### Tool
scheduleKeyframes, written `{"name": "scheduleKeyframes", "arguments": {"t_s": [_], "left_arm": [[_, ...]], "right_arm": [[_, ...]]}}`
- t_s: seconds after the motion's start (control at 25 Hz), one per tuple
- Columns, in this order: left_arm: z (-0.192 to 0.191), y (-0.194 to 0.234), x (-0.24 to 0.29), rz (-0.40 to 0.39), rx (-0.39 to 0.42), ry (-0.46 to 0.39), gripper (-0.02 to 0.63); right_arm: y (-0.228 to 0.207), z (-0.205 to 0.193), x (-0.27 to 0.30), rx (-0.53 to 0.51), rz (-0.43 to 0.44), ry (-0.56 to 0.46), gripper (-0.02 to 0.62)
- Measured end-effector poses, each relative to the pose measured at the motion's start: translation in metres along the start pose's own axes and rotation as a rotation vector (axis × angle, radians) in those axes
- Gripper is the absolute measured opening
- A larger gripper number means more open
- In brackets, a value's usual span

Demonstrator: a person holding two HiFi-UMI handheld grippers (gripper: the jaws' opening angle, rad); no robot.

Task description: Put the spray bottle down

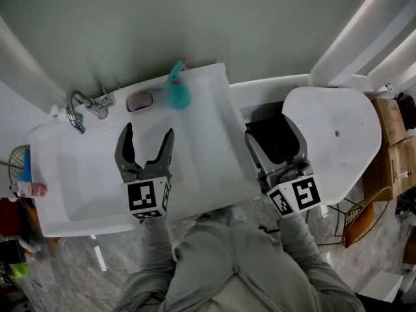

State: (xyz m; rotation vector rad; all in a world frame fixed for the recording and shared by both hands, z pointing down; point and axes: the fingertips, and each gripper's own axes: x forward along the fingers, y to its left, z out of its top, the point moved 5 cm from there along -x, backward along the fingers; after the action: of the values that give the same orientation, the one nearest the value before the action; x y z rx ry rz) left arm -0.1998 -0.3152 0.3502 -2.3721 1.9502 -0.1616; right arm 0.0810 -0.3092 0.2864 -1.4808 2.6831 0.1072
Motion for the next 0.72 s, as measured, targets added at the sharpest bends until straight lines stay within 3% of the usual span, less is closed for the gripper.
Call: {"name": "scheduleKeyframes", "arguments": {"t_s": [0.4,0.72], "left_arm": [[0.019,-0.020,-0.103,0.084,0.001,-0.003,0.434],[0.030,-0.042,-0.145,0.109,0.014,-0.016,0.434]], "right_arm": [[0.027,0.005,-0.040,0.003,0.084,0.011,0.336],[0.039,0.009,-0.065,-0.019,0.133,0.022,0.336]]}}
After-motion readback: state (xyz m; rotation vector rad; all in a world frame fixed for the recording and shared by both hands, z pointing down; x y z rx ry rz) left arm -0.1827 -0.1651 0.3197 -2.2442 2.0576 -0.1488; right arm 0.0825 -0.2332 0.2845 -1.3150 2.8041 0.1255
